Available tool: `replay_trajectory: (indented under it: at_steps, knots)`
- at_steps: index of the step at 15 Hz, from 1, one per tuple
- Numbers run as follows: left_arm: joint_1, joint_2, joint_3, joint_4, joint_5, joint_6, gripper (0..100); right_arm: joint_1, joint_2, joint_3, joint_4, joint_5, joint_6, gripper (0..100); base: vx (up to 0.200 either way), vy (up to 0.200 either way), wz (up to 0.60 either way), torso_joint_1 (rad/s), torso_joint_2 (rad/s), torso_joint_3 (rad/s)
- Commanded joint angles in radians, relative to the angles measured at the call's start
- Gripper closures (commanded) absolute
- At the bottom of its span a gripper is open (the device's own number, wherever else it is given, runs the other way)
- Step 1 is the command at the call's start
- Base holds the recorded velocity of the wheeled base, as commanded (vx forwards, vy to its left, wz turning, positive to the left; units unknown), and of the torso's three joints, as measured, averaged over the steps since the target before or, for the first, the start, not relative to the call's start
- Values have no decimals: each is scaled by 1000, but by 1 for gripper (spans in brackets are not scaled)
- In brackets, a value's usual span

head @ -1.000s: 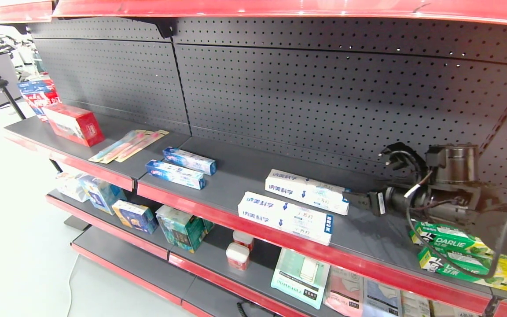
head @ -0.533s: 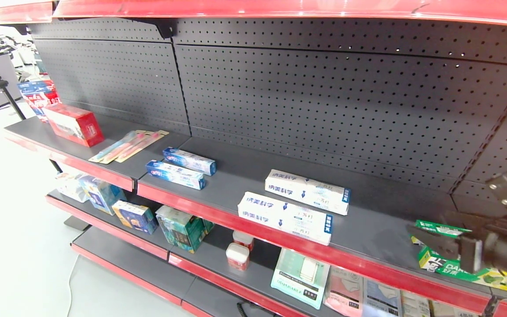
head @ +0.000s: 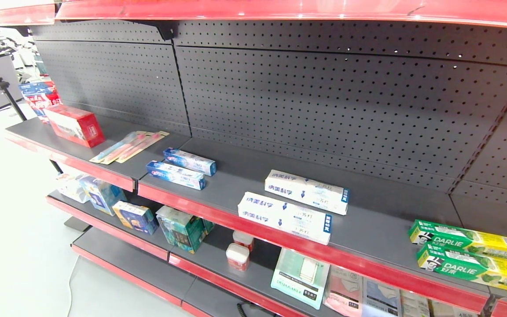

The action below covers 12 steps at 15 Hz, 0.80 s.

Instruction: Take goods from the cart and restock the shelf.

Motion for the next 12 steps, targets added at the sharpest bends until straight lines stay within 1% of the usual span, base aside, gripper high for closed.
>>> replay_trajectory:
  at_steps: [1, 3, 6, 7, 10, 11, 12]
  knots:
    - [0, 2, 0, 0, 1, 0, 0, -26, -186, 51, 7, -27, 50, 0, 0, 0, 0, 0, 0, 0]
    - [0, 2, 0, 0, 1, 0, 0, -26, -186, 60, -3, -68, 70, 0, 0, 0, 0, 0, 0, 0]
    - [0, 2, 0, 0, 1, 0, 0, -26, -186, 117, -137, -79, 71, 0, 0, 0, 0, 0, 0, 0]
    - [0, 2, 0, 0, -1, 4, 0, -26, -186, 123, -151, -79, 70, 0, 0, 0, 0, 0, 0, 0]
    - [0, 2, 0, 0, -1, 0, 0, -26, -186, 131, -158, -76, 79, 0, 0, 0, 0, 0, 0, 0]
    - [0, 2, 0, 0, -1, 0, 0, -26, -186, 131, -144, -71, 83, 0, 0, 0, 0, 0, 0, 0]
    - [0, 2, 0, 0, -2, 3, 0, -26, -186, 128, -103, -56, 86, 0, 0, 0, 0, 0, 0, 0]
